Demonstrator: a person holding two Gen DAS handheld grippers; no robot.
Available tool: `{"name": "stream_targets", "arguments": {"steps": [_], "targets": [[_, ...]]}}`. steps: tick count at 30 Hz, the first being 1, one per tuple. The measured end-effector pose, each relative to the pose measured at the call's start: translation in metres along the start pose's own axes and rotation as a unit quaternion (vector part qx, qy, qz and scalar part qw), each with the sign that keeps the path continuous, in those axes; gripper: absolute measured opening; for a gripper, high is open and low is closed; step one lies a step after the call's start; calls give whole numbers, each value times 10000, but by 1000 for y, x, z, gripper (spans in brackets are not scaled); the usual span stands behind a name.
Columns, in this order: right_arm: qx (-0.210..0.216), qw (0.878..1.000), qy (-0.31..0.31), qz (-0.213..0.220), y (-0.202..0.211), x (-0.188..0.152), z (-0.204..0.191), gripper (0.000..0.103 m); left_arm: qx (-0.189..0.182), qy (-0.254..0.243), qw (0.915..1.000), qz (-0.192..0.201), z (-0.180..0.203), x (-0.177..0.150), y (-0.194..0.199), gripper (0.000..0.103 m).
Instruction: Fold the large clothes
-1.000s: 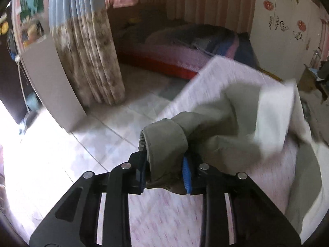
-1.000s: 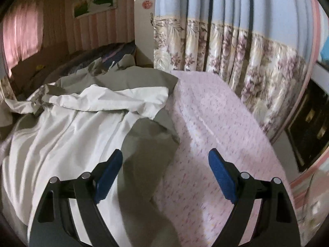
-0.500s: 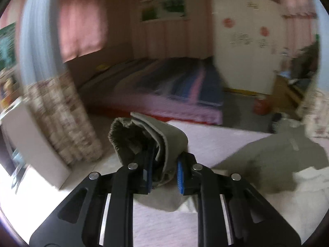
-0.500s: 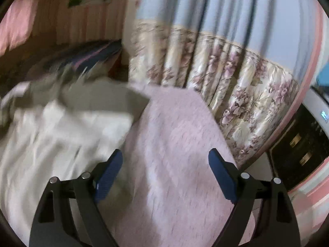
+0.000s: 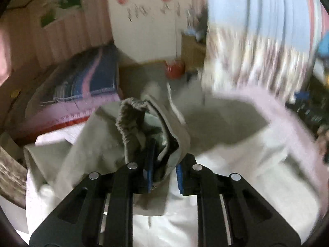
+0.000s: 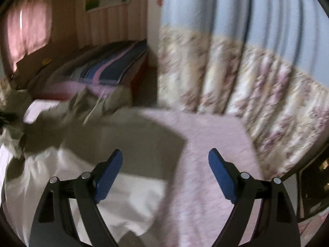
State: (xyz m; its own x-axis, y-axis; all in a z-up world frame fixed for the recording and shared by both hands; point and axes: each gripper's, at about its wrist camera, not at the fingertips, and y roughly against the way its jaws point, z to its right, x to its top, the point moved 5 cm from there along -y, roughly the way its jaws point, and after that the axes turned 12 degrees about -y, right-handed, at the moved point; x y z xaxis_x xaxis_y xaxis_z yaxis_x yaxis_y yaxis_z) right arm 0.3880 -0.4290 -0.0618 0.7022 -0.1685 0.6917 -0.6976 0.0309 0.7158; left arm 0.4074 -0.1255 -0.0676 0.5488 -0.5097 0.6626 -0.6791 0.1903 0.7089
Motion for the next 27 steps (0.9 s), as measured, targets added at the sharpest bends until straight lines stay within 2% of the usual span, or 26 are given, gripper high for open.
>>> {"name": "stream_targets", "arguments": {"steps": [3,4,7,11,14,16,18,21,23,27], "targets": [[9,9995,83,-303,-15,-19,-8,86,226,-478,9966,-626,17,-21,-38,19],[-4,9994,101,-327,-15,-22,-8,86,243,-513,9962,-659,18,-25,-39,20],[-17,9991,87,-409,-13,-24,-7,86,340,-626,9958,-575,23,-28,-29,22],[-40,9993,81,-361,-6,-23,-10,86,277,-562,9972,-418,17,-25,-2,25],[-45,9994,97,-334,0,-24,-14,86,178,-515,9974,-472,13,-26,7,26],[-34,9994,68,-325,2,-25,-15,86,315,-442,9975,-462,12,-26,7,26],[11,9995,48,-315,6,-26,-16,86,636,-416,9967,-270,13,-24,16,27],[22,9995,77,-297,10,-28,-18,86,852,-407,9955,55,14,-19,35,28],[55,9996,78,-273,13,-29,-18,86,838,-192,9960,230,10,-13,45,29],[143,9996,1,-236,17,-31,-17,86,590,245,9979,71,0,-9,45,29]]}}
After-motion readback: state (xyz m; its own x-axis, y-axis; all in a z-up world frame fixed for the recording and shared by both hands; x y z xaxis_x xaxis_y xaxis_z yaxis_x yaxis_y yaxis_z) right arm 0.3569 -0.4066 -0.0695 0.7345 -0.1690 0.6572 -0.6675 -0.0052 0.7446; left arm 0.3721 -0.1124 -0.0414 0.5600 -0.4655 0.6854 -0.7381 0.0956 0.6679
